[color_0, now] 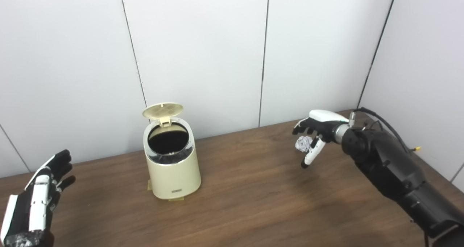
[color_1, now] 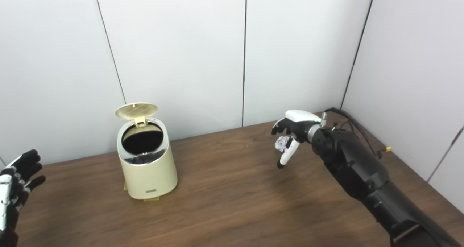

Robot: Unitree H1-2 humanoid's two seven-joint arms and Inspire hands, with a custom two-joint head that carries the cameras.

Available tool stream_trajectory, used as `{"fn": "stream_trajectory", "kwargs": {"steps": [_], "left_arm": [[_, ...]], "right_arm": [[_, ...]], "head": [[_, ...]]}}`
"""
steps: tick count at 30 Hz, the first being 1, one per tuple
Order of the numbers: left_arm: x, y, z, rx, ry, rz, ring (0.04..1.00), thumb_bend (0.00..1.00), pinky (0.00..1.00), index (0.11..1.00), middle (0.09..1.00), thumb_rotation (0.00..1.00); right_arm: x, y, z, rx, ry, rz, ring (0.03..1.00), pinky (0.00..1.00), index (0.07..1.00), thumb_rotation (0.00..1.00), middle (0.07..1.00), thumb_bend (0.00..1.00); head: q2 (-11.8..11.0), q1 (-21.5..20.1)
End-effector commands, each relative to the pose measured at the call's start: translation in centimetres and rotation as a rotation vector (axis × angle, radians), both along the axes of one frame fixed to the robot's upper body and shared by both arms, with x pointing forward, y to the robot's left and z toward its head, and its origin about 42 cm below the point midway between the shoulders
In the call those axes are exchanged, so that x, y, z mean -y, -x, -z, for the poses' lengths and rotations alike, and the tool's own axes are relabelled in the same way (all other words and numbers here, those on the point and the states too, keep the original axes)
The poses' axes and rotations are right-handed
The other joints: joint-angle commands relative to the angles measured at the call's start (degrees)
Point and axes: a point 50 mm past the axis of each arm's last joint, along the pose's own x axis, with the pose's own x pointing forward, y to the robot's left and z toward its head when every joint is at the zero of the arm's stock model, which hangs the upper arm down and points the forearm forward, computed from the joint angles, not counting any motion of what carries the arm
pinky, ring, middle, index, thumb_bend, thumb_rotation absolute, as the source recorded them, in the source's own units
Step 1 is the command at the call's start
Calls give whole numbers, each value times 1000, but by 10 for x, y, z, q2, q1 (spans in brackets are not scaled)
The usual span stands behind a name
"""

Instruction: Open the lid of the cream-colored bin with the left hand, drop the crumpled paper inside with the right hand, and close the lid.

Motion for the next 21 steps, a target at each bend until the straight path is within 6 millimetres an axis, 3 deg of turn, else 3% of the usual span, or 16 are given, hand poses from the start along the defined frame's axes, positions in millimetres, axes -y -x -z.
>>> {"fn": "stream_trajectory", "kwargs": {"steps": [1, 7, 14, 21], "left_arm": [[-1, -2, -24, 79, -8, 7, 899, 136, 861, 868, 885, 1000], [-9, -2, -25, 79, -1, -3, 870, 138, 820, 844, 863, 998], [-14, -2, -25, 82, -13, -3, 831, 157, 734, 809, 826, 919], [-13, 3, -30, 96, -24, 7, 818, 142, 699, 806, 816, 948]], "right_arm": [[-2, -13, -35, 114, 31, -17, 815, 719, 754, 155, 828, 955], [-11, -29, -29, 100, 7, 11, 814, 713, 742, 141, 833, 959], [-16, -46, -28, 84, 113, -9, 792, 670, 718, 206, 818, 1000], [-6, -55, -23, 64, 164, -14, 792, 682, 717, 194, 808, 998]], "head": [[-1, -3], [-8, -51], [-7, -50], [-6, -47]]}}
